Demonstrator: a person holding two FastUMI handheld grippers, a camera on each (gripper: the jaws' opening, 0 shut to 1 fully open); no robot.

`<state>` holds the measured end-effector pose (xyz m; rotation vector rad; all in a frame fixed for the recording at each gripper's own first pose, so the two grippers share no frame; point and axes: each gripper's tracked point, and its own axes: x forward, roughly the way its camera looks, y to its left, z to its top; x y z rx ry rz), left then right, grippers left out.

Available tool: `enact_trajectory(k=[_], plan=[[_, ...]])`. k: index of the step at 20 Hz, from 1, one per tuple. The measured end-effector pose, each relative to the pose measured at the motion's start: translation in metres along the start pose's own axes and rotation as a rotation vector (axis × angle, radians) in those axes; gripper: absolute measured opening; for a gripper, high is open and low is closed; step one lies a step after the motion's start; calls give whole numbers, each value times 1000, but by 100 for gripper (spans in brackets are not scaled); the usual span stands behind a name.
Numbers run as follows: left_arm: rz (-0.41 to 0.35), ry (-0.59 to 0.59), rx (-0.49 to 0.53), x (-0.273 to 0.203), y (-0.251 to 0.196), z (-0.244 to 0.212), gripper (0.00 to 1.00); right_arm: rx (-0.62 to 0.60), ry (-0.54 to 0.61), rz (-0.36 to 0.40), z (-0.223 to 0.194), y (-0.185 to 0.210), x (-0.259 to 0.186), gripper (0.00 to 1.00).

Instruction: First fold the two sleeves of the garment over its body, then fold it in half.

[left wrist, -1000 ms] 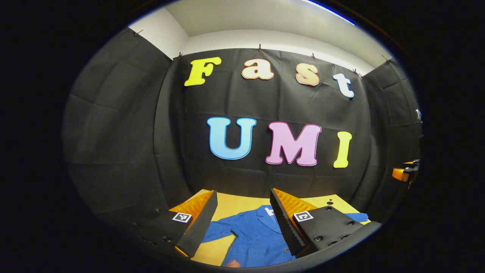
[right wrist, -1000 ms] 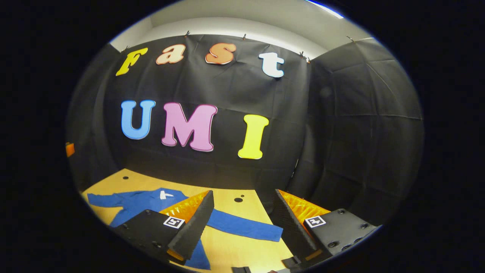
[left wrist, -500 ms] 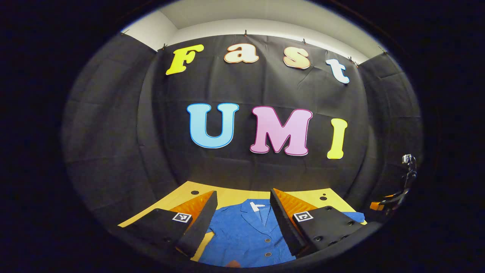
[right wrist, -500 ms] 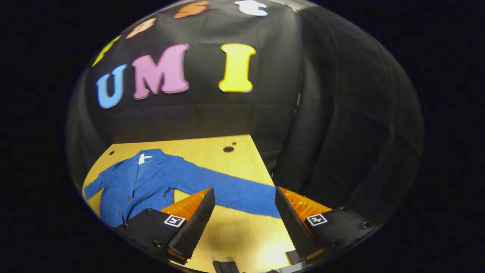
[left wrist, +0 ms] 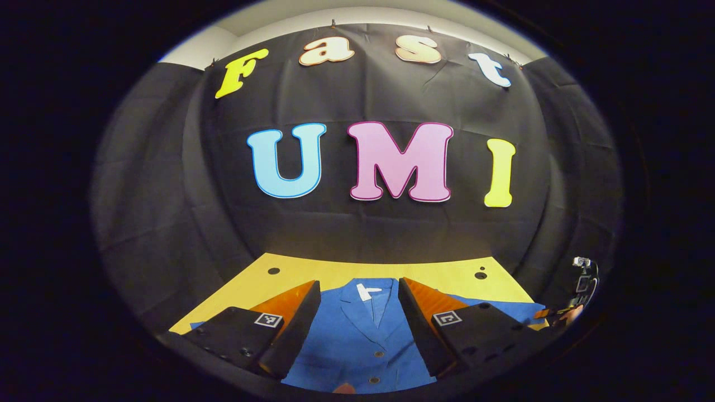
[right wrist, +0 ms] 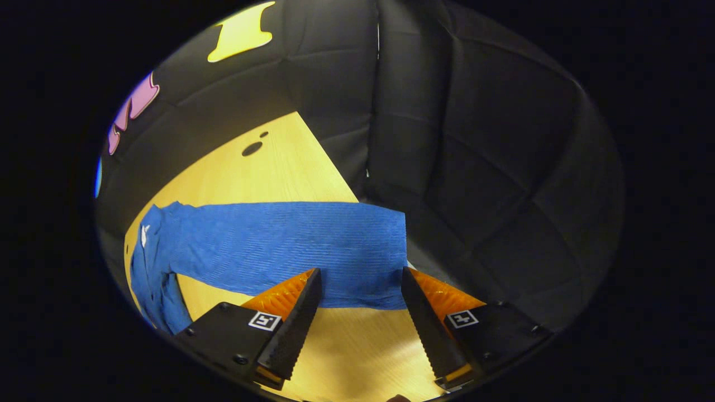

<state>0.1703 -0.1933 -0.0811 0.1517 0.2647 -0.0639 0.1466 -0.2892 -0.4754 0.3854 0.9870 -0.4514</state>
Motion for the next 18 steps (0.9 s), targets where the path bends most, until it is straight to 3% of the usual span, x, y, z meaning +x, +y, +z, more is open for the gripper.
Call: enact_trajectory(k=[1, 3, 4, 6, 8, 9, 10, 12, 14, 18], plan=[[0, 0, 7, 4, -1, 1, 80, -7, 43, -22, -5, -2, 6, 92], [0, 1, 9, 10, -4, 2, 80, -21, 12, -38, 4, -1, 11, 92], [-4, 1, 4, 12, -4, 1, 80, -24, 25, -44, 0, -3, 7, 81], [-18, 9, -8, 14, -6, -4, 80, -30, 27, -25, 0, -6, 6, 78], [-28, 20, -12, 12, -2, -8, 80, 11, 3, -27, 8, -1, 10, 14], [-33, 11, -11, 10, 1, -6, 80, 20, 24, -31, 4, 1, 7, 14], [-37, 5, -4, 8, 7, -2, 80, 23, 21, -28, 6, 2, 9, 5], [-43, -15, 19, 2, 22, 3, 80, 4, -11, -13, 16, 9, -9, 1], [-45, -34, 30, -1, 40, 7, 80, -50, -73, -20, 34, 13, -27, 1], [-44, -40, -29, -11, 76, 2, 80, -27, -177, -5, 65, 44, -94, 1]])
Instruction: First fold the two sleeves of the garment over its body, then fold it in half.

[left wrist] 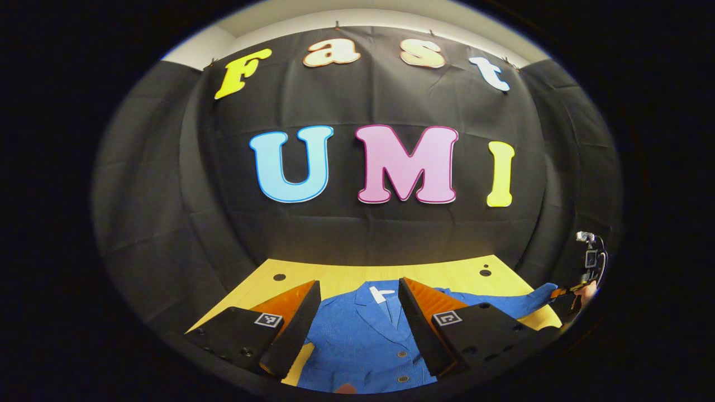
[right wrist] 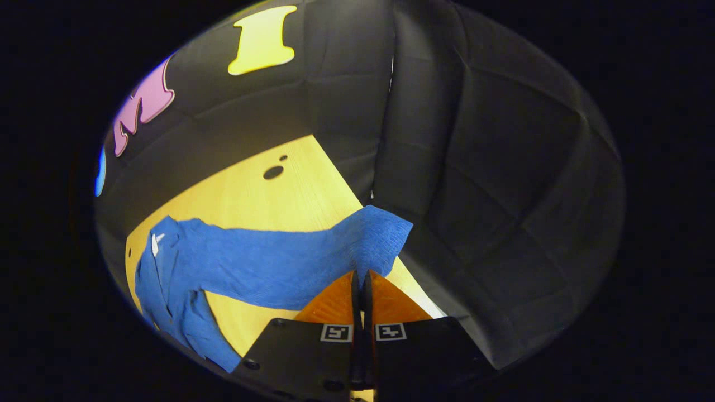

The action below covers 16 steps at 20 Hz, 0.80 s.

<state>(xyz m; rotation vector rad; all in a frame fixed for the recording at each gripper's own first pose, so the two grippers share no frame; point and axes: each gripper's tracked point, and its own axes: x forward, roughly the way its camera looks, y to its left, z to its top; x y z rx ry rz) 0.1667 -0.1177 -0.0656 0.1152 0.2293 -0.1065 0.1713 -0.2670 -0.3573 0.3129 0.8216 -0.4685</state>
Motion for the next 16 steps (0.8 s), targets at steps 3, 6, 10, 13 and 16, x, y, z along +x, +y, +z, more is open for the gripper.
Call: enact_trajectory(k=[3, 6, 10, 13, 16], plan=[[5, -32, -22, -17, 34, 3, 80, -72, -122, 21, 43, 44, -67, 1], [22, -35, -39, -28, 78, -5, 80, -142, -201, 79, 76, 120, -118, 1], [68, -37, -84, -43, 141, -17, 80, -215, -259, 198, 90, 244, -160, 1], [135, -40, -104, -59, 192, -30, 80, -280, -272, 306, 72, 342, -185, 1], [217, -19, -126, -78, 241, -49, 80, -350, -246, 415, 28, 443, -183, 1]])
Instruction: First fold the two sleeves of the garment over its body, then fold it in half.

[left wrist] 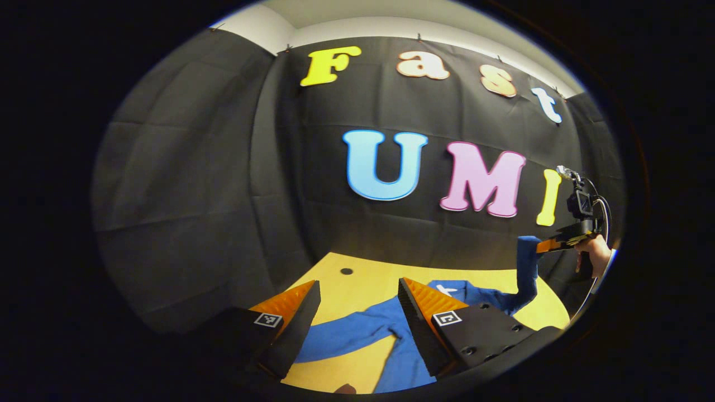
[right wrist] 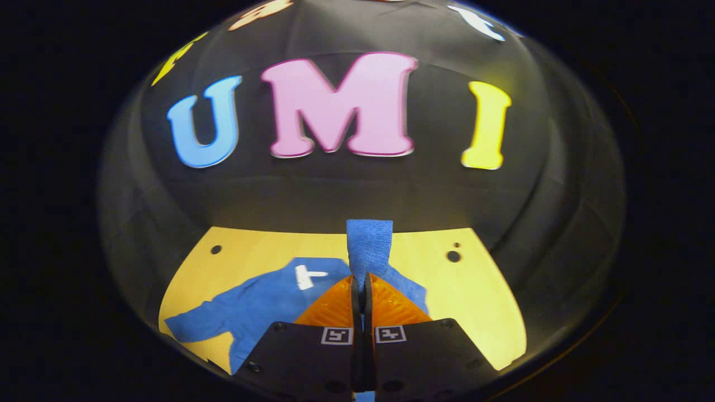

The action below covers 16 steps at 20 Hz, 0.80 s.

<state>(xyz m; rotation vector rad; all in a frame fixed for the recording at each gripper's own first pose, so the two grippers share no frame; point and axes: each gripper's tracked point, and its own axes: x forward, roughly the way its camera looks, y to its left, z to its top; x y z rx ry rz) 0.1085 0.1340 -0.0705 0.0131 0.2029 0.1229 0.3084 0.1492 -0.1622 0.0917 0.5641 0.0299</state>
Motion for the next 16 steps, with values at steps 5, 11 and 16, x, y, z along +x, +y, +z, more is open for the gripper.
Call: enact_trajectory(k=[5, 11, 16], plan=[[140, 46, 39, -13, 74, -26, 80, -35, 181, 180, -106, 132, 74, 0], [156, 158, 34, -3, 94, -85, 80, -28, 352, 282, -205, 193, 112, 0], [151, 395, -98, 9, 87, -164, 82, 97, 445, 474, -207, 233, 97, 34]])
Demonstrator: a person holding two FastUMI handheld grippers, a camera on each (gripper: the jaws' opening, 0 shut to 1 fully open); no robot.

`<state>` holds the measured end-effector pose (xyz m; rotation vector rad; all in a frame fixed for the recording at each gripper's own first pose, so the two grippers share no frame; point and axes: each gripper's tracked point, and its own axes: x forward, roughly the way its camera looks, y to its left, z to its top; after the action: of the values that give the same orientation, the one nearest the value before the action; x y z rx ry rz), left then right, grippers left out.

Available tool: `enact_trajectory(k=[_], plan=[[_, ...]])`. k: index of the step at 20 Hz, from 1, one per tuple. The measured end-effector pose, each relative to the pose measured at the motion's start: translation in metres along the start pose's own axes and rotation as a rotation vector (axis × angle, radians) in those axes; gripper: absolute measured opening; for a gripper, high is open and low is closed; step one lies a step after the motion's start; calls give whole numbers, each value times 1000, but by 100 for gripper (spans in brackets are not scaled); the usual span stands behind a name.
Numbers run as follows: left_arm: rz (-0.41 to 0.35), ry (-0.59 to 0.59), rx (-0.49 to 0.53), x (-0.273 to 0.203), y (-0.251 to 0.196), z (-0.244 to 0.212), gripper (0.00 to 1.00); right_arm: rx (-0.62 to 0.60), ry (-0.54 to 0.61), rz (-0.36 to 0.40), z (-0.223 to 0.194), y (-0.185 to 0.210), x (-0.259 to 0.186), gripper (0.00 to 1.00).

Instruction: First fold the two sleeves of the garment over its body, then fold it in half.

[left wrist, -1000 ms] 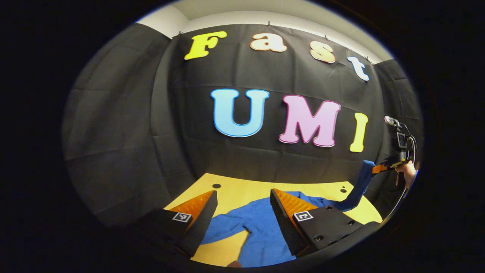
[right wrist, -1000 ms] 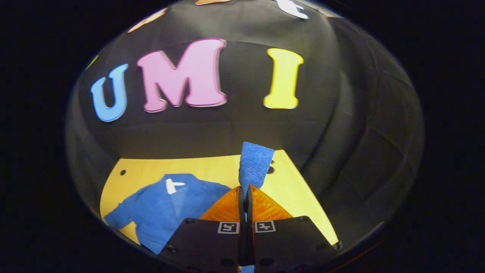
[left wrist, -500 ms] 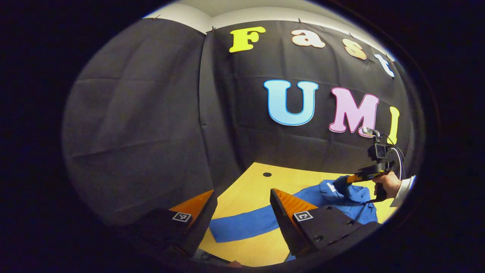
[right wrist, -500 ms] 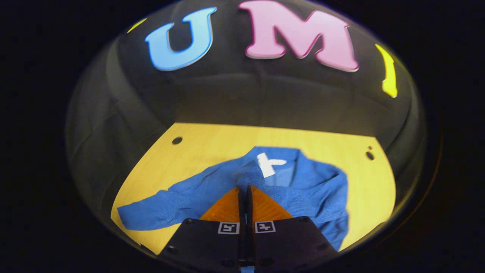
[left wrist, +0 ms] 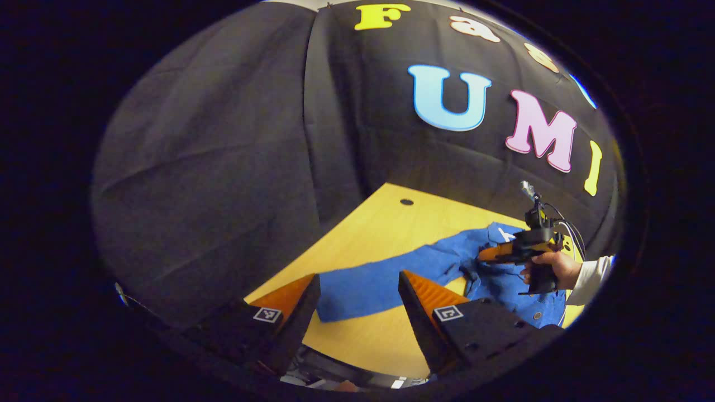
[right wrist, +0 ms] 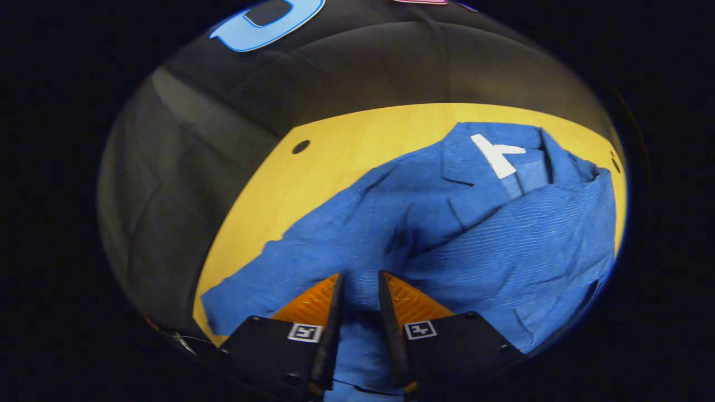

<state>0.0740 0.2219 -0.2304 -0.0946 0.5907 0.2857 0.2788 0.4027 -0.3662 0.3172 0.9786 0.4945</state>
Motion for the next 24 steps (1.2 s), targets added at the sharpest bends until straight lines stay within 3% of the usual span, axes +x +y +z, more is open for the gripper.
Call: enact_trajectory(k=[1, 4, 8, 11, 15, 16, 17, 20, 22, 24], plan=[[1, 25, -17, 11, 0, -7, 83, -13, -17, 32, 3, 4, -4, 42], [8, 82, -45, 35, 4, -19, 83, -45, -34, 97, 15, 14, -36, 98], [59, 162, 15, 73, 18, -37, 81, -155, -122, 125, 33, 13, -110, 98], [94, 249, 31, 98, 28, -60, 83, -209, -157, 148, 24, 8, -175, 97], [152, 342, 19, 120, 44, -87, 83, -236, -166, 76, 4, -32, -224, 97], [141, 398, 5, 124, 46, -101, 83, -218, -157, 57, -2, -43, -230, 97], [124, 291, 13, 138, 46, -81, 83, -194, -157, 50, -7, -51, -238, 98], [36, 327, 95, 140, 44, -84, 83, -119, -142, -3, -22, -83, -247, 98], [5, 356, 78, 139, 41, -84, 53, -55, -140, -3, -27, -90, -250, 98], [6, 408, -25, 143, 40, -81, 23, -22, -139, -9, -31, -96, -253, 98]])
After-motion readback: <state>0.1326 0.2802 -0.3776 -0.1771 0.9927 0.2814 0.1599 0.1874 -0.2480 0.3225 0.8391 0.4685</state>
